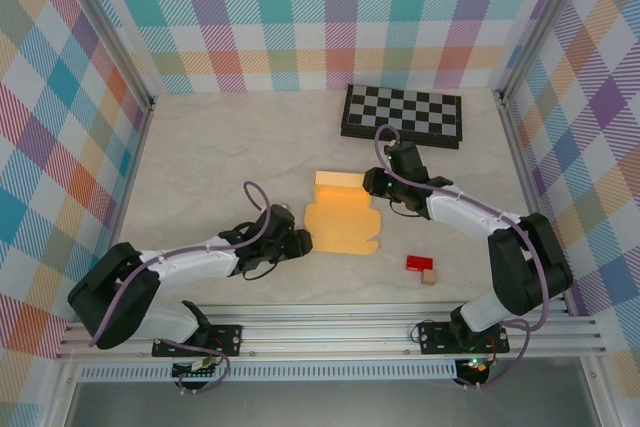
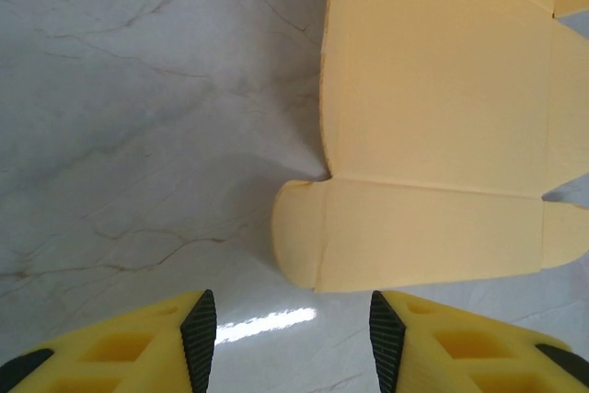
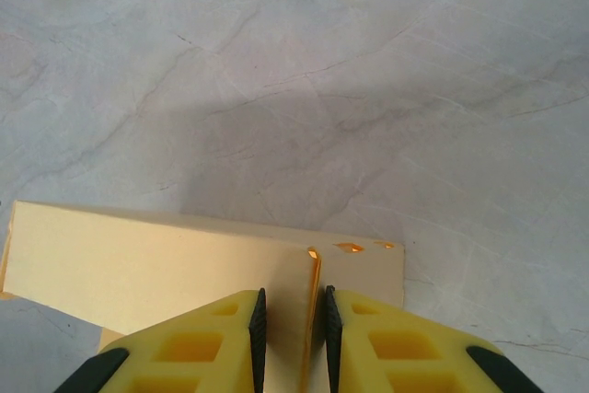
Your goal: Fold the paper box
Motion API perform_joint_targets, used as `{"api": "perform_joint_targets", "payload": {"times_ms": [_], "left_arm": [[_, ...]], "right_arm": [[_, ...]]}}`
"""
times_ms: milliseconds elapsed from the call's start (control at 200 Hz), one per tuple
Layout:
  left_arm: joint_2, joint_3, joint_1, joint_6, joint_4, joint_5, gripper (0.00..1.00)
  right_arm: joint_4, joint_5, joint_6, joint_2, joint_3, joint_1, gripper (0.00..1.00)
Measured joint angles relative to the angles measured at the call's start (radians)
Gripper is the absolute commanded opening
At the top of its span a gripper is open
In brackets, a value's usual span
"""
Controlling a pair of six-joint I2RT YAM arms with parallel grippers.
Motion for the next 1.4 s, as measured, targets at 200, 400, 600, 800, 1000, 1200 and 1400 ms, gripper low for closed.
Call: {"api": "perform_joint_targets", "payload": {"times_ms": [200,400,600,800,1000,1200,1400], "left_arm": [[0.053,-0.001,-0.046,-0.063,0.082,-0.034,0.39],[0.089,-0.001,-0.060,-0.090,0.098,-0.078,0.28],[0.087,-0.001,-0.064,-0.111,0.038,-0.136,0.42],[0.021,-0.054,-0.068,-0.172,0.058,-0.158,0.54],[0.032,-0.090,-0.114,-0.277,0.147,-0.239,0.58],[0.042,-0.090,-0.147,-0.345,0.166,-0.307,0.64],[0.042,-0.089,-0.167,-0.396,0.174,-0.344,0.70]], "right_arm": [[0.000,0.000,0.000,0.000,0.000,0.000,0.25],[0.000,0.000,0.000,0.000,0.000,0.000,0.25],[0.000,0.000,0.001,0.000,0.000,0.000,0.25],[0.000,0.000,0.002,0.001,0.000,0.000,0.25],[-0.013,0.008,0.034,0.028,0.032,0.000,0.24],[-0.055,0.061,0.074,0.100,0.129,0.000,0.24],[-0.065,0.094,0.105,0.135,0.169,0.000,0.24]]}}
